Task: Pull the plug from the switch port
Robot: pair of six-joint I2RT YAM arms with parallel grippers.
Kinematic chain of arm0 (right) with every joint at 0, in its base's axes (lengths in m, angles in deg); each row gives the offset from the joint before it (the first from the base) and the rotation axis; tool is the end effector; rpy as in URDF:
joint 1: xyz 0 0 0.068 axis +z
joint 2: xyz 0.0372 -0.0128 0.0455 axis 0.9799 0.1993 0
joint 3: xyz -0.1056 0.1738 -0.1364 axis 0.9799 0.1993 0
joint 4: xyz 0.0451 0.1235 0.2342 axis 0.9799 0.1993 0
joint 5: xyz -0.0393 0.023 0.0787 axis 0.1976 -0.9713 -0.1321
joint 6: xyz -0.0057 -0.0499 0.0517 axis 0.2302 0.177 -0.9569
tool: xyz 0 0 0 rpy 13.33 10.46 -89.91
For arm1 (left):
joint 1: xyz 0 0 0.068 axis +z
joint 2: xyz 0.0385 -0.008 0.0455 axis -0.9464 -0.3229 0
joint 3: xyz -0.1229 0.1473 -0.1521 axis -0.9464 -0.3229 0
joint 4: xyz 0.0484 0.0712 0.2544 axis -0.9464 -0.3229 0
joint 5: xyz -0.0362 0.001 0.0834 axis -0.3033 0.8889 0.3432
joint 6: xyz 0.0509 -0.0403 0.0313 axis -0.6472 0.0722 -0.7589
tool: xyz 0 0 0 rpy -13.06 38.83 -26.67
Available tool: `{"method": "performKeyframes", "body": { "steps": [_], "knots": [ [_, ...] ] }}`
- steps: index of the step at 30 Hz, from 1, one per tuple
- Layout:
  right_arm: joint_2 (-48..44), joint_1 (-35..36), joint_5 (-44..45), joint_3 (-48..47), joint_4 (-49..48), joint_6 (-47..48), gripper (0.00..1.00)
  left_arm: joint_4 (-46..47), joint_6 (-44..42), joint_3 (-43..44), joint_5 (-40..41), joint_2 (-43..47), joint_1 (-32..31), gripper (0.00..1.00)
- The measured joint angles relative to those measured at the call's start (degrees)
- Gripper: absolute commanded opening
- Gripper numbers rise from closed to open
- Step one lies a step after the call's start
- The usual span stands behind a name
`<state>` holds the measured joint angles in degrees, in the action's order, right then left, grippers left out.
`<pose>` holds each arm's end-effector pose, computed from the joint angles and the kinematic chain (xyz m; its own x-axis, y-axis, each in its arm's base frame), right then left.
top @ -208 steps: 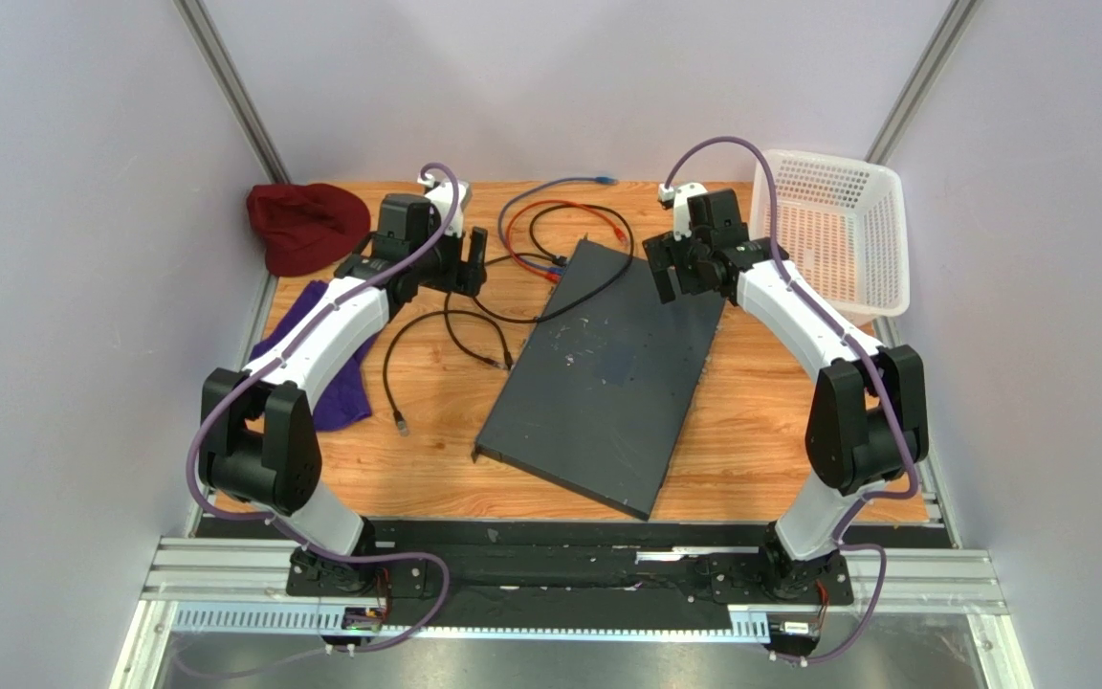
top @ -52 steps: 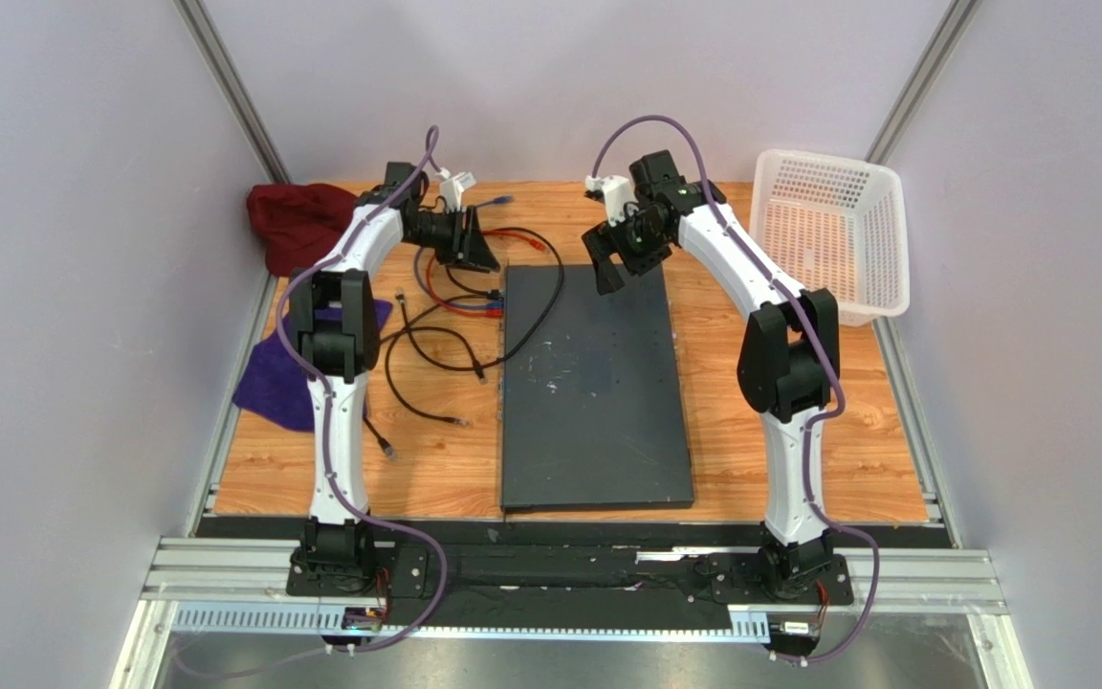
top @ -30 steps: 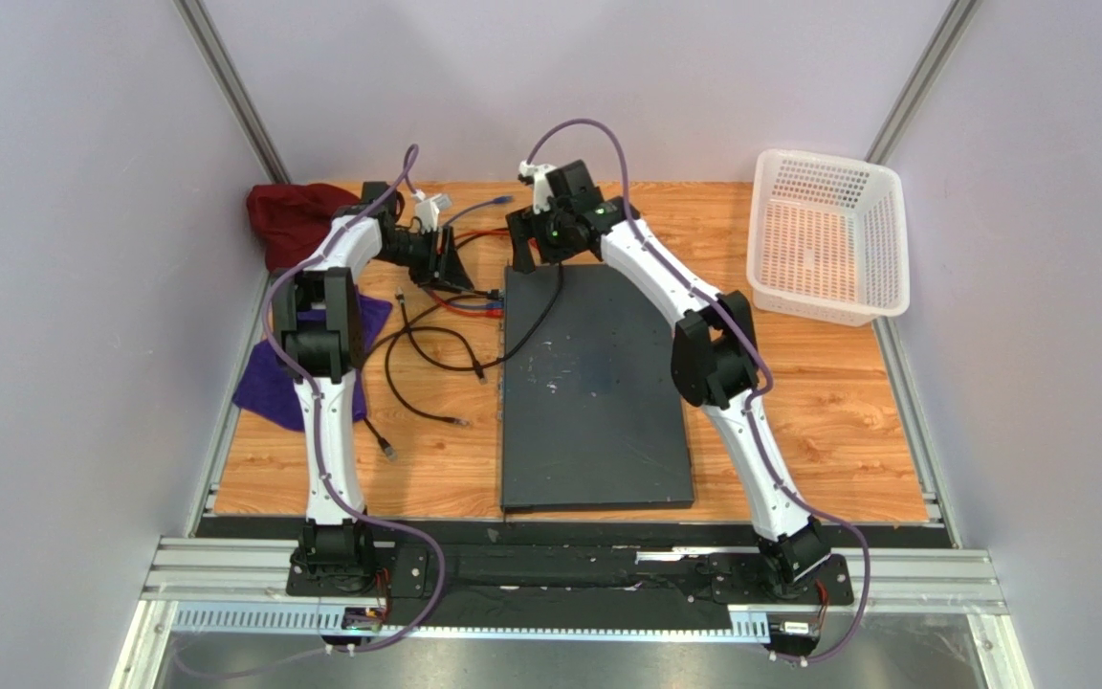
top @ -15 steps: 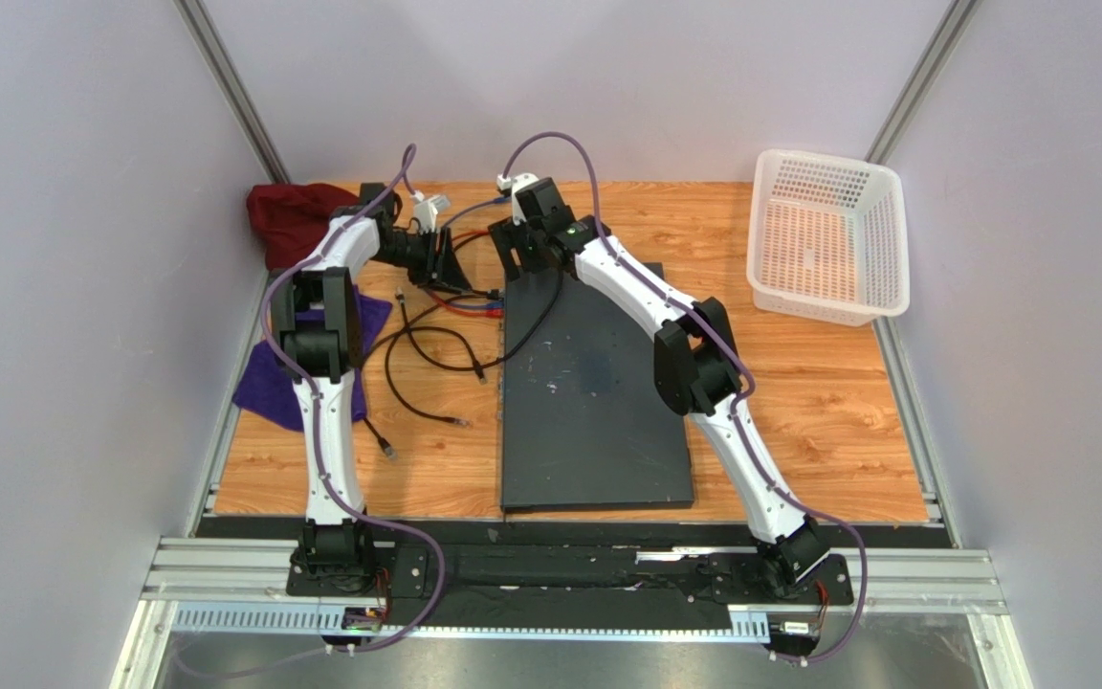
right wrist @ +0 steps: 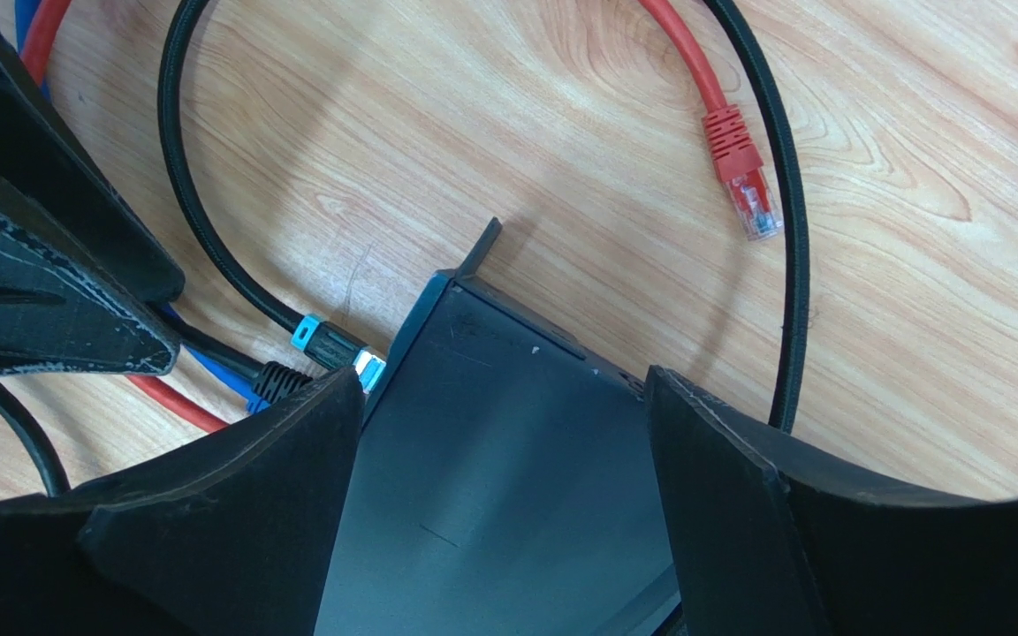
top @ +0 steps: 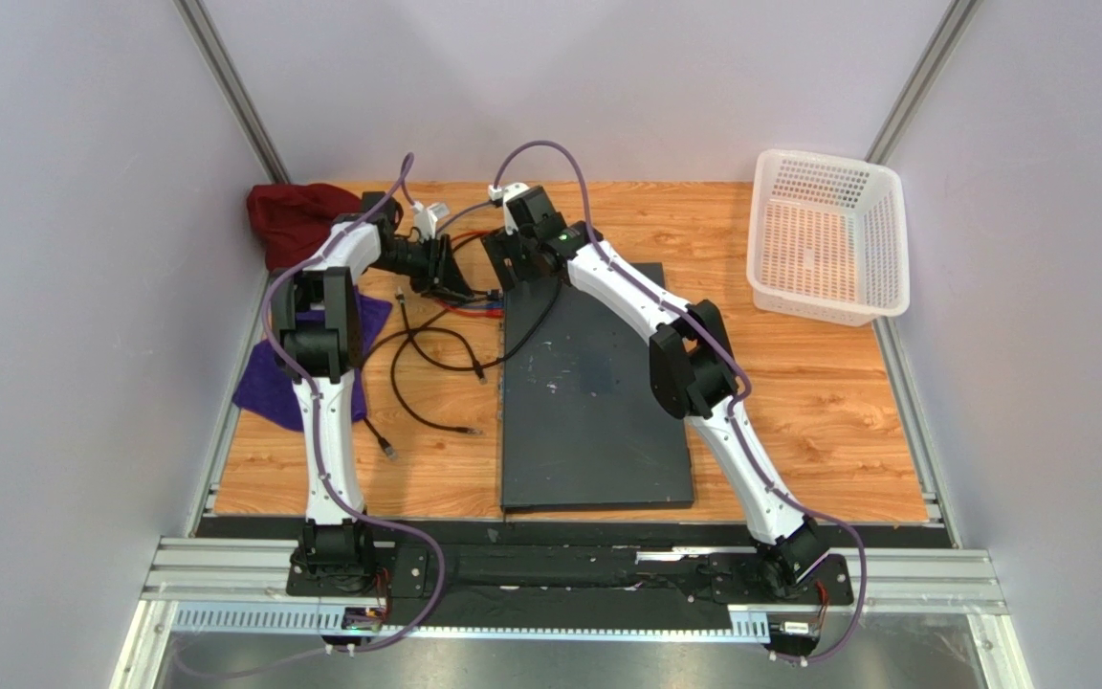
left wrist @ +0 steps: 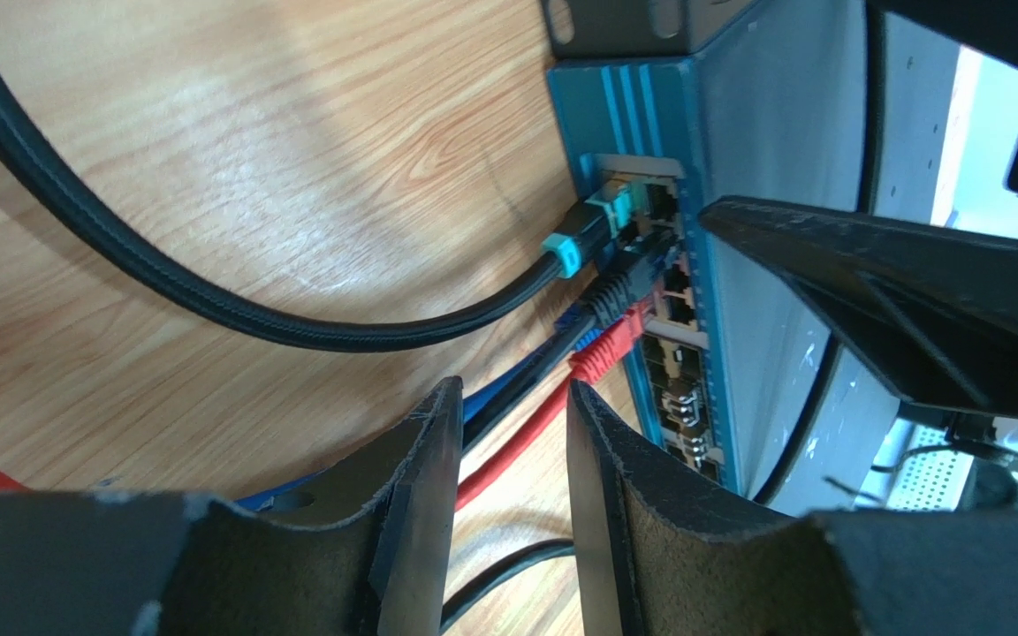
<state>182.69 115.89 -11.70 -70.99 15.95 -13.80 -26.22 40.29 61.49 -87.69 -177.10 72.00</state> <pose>0.4555 0.3436 0.1635 -0.5856 -0.3998 -0.7052 -0.5508 0.8345 -0.0157 0.4781 -0.0397 0.1056 -0.9407 0.0104 -0.3392 0.2709 0.6249 -0.7322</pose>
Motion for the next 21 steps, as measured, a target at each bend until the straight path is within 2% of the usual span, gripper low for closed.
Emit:
{"method": "performKeyframes", "body": {
  "steps": [6,12,21],
  "knots": [
    [0.0,0.11,0.61,-0.02,0.24,-0.02,0.79,1.16,0.9,-1.79,0.0,0.0,0.0,0.44],
    [0.0,0.85,2.6,-0.02,0.42,0.04,0.79,1.27,1.55,-1.79,0.35,0.02,0.0,0.5],
    [-0.09,1.99,4.11,0.0,1.62,0.07,0.86,-0.09,1.86,-0.9,2.4,0.02,-0.04,0.44]
  ]
}}
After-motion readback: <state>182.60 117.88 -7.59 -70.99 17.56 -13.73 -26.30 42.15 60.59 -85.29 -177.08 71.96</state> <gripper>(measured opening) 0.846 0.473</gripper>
